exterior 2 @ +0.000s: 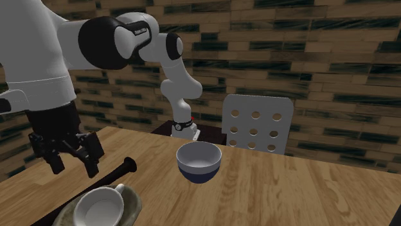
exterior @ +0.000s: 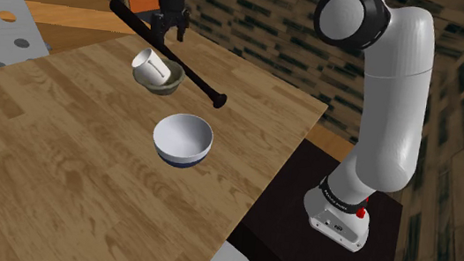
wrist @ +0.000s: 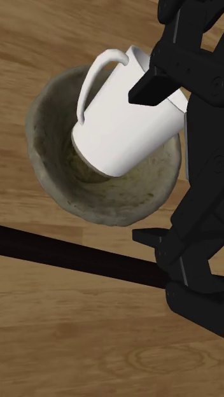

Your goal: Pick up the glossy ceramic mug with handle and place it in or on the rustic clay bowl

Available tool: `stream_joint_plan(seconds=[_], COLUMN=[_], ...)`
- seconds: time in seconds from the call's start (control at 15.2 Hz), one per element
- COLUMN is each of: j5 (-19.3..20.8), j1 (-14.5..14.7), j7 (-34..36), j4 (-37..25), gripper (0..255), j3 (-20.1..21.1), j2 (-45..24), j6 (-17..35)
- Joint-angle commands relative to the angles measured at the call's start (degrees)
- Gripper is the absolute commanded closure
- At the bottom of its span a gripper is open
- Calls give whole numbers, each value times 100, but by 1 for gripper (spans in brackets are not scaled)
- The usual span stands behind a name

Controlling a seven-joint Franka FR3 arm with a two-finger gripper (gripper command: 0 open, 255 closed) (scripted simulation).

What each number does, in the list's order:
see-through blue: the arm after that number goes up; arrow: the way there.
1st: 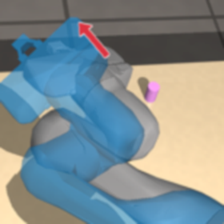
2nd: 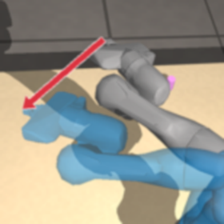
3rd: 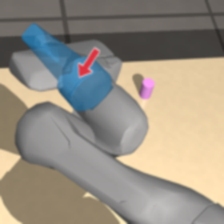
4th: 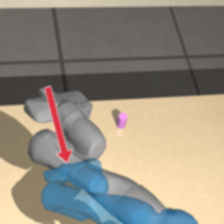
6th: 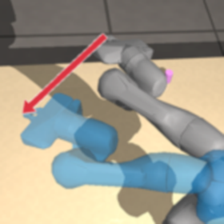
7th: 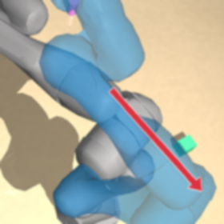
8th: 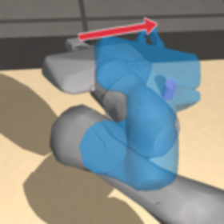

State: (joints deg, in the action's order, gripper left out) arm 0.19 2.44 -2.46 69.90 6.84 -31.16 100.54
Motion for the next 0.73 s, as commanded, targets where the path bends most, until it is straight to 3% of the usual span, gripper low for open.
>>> stream_joint_plan(seconds=[0.0,0.13,0.66], j5=[-1,6,6], j1=[-7,2,2], j7=[-11,-8,-8], j4=[-300,-771,-771], gripper=[0,0,0], j3=[-2,-4,-4], j2=[3,-74,-74], j6=[-305,-698,-698])
